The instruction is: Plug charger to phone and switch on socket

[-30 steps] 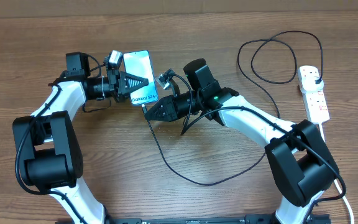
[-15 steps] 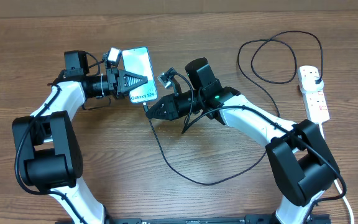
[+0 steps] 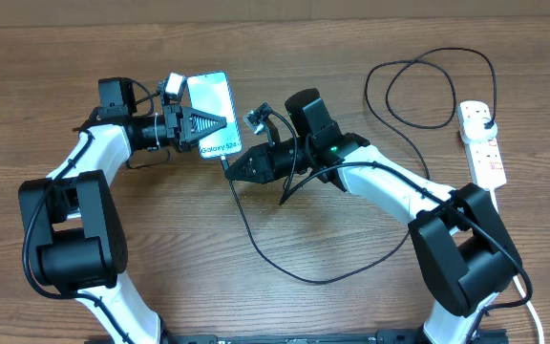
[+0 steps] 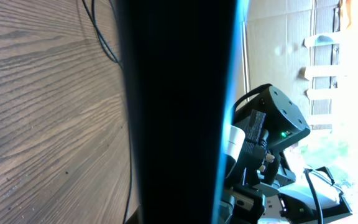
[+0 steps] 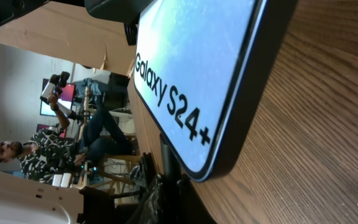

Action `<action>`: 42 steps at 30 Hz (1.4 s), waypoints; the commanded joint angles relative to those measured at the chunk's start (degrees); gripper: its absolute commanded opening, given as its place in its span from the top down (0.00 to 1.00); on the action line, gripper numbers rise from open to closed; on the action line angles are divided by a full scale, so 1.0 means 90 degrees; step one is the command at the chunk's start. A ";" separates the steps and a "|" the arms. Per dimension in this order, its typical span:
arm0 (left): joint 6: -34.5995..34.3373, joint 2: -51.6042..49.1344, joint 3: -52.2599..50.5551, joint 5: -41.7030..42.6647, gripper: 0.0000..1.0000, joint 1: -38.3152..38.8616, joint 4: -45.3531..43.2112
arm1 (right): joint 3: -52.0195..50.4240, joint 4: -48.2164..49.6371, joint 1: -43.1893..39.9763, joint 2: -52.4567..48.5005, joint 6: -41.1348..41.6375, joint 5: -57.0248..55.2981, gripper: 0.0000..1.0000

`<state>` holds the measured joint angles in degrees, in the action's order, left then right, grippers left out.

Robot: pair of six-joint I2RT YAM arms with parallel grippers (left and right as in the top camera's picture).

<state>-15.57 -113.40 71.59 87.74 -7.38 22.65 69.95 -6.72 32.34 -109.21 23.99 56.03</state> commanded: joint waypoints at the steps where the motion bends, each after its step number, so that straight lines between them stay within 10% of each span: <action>1: -0.0010 0.0197 0.0017 0.0313 0.96 -0.0010 -0.0029 | -0.0041 0.0151 -0.0029 0.0119 0.0024 -0.0102 0.96; 42: 0.0410 0.0197 0.0015 0.0313 0.96 0.0177 -0.0027 | -0.0041 0.1355 -0.0029 0.0119 0.1309 -0.0729 0.96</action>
<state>-14.98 -113.40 71.77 87.88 -7.90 21.80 68.25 2.61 32.84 -109.23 34.44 54.50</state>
